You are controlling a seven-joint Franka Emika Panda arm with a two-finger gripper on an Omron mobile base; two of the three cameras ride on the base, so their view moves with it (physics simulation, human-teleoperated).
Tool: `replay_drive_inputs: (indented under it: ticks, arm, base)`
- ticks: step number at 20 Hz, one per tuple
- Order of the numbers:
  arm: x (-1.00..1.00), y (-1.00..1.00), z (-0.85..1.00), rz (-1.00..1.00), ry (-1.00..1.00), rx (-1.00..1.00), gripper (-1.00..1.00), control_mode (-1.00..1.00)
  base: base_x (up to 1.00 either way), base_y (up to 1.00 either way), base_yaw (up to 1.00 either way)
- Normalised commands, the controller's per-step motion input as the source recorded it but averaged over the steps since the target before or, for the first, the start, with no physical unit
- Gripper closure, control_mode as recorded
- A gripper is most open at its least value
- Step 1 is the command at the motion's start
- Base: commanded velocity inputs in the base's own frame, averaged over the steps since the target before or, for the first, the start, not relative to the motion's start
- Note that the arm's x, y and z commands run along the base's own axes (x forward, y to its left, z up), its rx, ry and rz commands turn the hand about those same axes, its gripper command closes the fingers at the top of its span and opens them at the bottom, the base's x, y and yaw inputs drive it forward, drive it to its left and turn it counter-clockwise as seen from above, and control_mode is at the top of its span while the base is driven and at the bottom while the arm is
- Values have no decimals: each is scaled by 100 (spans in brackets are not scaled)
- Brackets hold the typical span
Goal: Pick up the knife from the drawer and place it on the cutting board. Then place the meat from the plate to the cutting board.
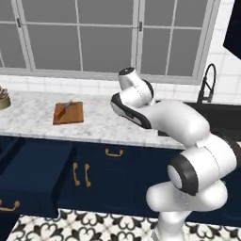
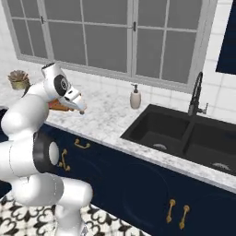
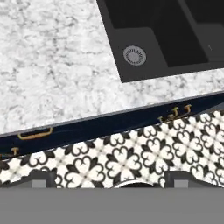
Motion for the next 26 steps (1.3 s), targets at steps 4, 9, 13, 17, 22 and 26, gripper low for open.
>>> replay_drive_inputs:
  ticks: [4,9,13,17,22,26]
  arm:
    - [0,0,0,0,0,0,-100,100]
    - [0,0,0,0,0,0,-100,100]
    - [0,0,0,0,0,0,-100,100]
    - [0,0,0,0,0,0,-100,100]
    - [0,0,0,0,0,0,-100,100]
    - [0,0,0,0,0,0,-100,100]
  base:
    - [-33,-97,-54]
    - [-13,-100,-52]
    - [-1,-100,-53]
    - [0,-100,-53]
    - [30,-100,-37]
    - [97,-100,1]
